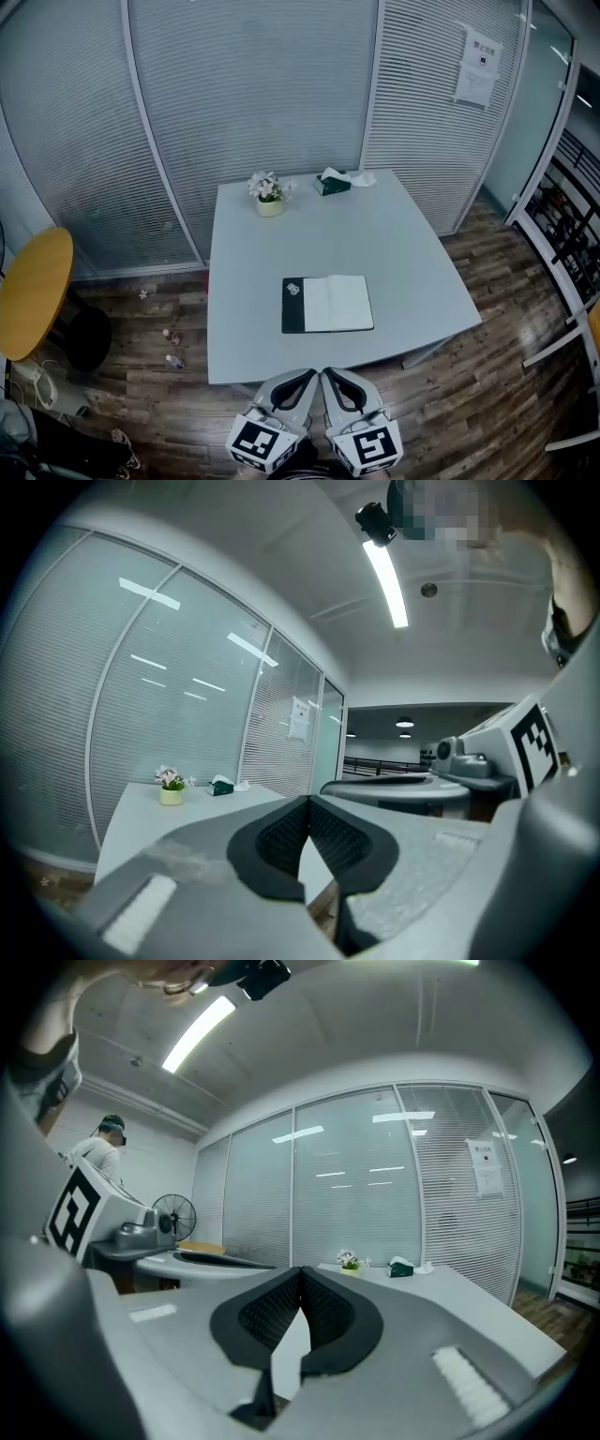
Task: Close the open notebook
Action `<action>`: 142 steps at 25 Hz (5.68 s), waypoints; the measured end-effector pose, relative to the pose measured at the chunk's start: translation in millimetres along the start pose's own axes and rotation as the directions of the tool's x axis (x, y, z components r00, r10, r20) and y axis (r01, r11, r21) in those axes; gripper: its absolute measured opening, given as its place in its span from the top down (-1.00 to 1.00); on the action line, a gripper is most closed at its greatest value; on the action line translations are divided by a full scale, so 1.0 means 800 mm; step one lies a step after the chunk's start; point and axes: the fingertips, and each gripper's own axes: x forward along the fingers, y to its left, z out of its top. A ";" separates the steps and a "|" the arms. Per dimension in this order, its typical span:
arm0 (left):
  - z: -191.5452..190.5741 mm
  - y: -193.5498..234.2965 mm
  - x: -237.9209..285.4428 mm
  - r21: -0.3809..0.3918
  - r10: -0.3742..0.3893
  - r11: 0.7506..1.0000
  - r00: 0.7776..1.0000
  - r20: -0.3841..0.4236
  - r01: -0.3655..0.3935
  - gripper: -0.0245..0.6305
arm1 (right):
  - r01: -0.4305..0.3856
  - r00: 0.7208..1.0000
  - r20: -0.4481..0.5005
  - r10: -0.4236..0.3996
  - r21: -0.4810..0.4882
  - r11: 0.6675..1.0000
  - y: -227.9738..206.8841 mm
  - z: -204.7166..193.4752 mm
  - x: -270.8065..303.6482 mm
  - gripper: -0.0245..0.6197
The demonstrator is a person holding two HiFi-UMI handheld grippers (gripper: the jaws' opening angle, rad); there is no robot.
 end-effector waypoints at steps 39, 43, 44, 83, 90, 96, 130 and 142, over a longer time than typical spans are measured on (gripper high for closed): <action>0.049 0.158 0.139 -0.053 0.153 0.987 0.988 0.020 -0.152 0.91 | -0.138 0.990 -0.032 0.139 0.025 0.990 -0.108 0.022 0.189 0.91; 0.059 0.171 0.161 -0.056 0.177 0.983 0.984 0.031 -0.175 0.91 | -0.169 0.985 -0.033 0.169 0.023 0.985 -0.126 0.027 0.207 0.91; 0.062 0.174 0.167 -0.056 0.185 0.982 0.982 0.034 -0.183 0.91 | -0.175 0.984 -0.028 0.176 0.022 0.984 -0.132 0.029 0.211 0.91; 0.035 0.246 0.243 -0.089 0.348 0.933 0.937 -0.022 -0.349 0.91 | -0.292 0.955 -0.035 0.294 0.046 0.955 -0.219 0.021 0.284 0.91; -0.009 0.270 0.232 -0.131 0.324 0.934 0.942 -0.086 -0.333 0.91 | -0.268 0.959 -0.085 0.271 0.054 0.962 -0.207 0.003 0.304 0.91; -0.051 0.290 0.225 -0.160 0.308 0.931 0.940 -0.143 -0.329 0.91 | -0.235 0.963 -0.118 0.241 0.066 0.970 -0.199 -0.010 0.320 0.91; -0.314 0.344 0.211 -0.284 0.166 0.878 0.801 -0.575 -0.385 0.75 | -0.089 0.959 -0.262 0.110 0.092 0.992 -0.193 -0.079 0.350 0.91; -0.374 0.336 0.221 -0.300 0.150 0.835 0.715 -0.683 -0.462 0.35 | -0.089 0.961 -0.255 0.110 0.093 0.992 -0.206 -0.074 0.354 0.91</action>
